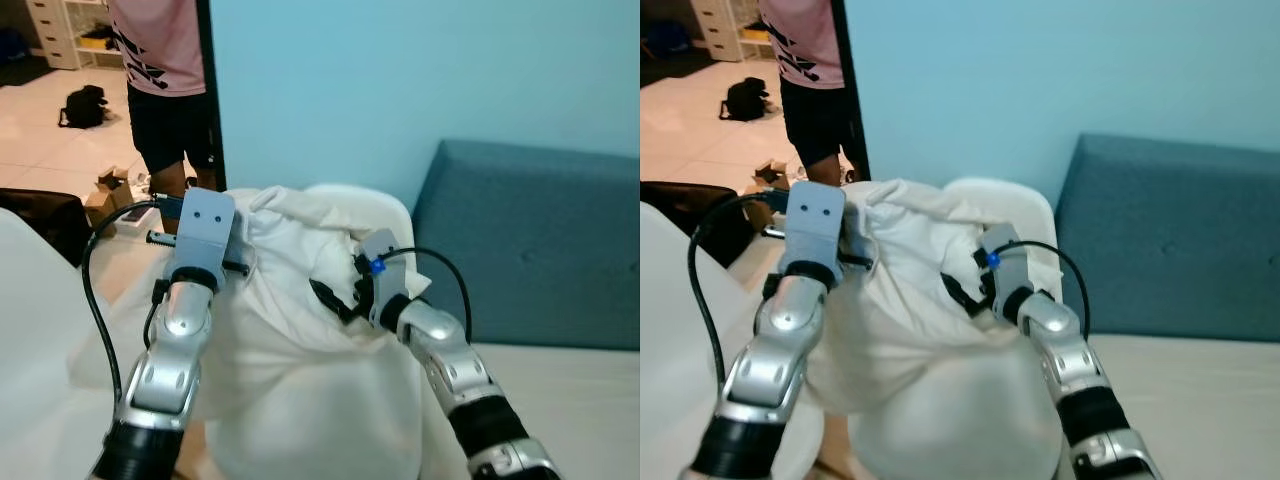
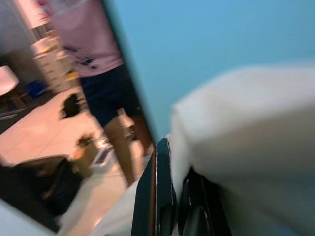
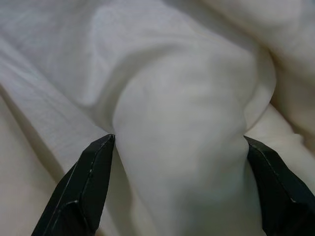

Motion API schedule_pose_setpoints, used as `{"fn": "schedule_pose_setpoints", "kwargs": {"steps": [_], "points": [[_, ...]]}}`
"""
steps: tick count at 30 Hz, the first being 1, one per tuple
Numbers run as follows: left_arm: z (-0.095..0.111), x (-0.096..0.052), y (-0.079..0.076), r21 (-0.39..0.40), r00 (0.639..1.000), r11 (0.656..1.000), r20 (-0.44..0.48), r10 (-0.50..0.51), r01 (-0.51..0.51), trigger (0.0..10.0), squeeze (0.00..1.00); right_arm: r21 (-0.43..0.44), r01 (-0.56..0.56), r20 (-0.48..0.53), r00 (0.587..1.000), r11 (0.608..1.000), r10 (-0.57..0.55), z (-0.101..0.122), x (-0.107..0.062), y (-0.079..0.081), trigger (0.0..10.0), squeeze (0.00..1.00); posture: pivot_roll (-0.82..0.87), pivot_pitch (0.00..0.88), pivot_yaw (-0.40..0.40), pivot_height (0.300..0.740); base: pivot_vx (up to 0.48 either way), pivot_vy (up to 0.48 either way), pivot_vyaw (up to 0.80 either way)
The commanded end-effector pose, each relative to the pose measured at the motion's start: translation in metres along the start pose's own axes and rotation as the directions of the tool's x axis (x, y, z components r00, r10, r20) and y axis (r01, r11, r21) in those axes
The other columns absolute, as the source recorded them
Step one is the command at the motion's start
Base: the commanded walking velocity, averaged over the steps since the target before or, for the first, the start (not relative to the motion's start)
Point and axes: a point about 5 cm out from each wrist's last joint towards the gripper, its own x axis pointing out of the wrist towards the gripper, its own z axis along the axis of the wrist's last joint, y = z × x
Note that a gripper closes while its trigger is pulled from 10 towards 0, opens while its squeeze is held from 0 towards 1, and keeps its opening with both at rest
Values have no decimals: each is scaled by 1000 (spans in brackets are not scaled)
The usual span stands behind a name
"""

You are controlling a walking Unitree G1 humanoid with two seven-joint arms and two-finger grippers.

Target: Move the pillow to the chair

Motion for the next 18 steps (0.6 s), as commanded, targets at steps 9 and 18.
{"fn": "schedule_pose_setpoints", "kwargs": {"steps": [9, 18], "points": [[2, 1, 4, -15, 999, 999, -5, 41, -41, 10000, 0, 4, -6, -39, 999, 1000, 6, -6, 1, 3, 10000, 0, 82, 0, -43, 740, 0, 0, 0], [-6, 2, 8, 0, 996, 998, -54, 65, -65, 10000, 0, 11, -18, -50, 999, 1000, 19, -7, 3, 4, 10000, 0, 81, 0, -45, 740, -339, 0, 0]]}}
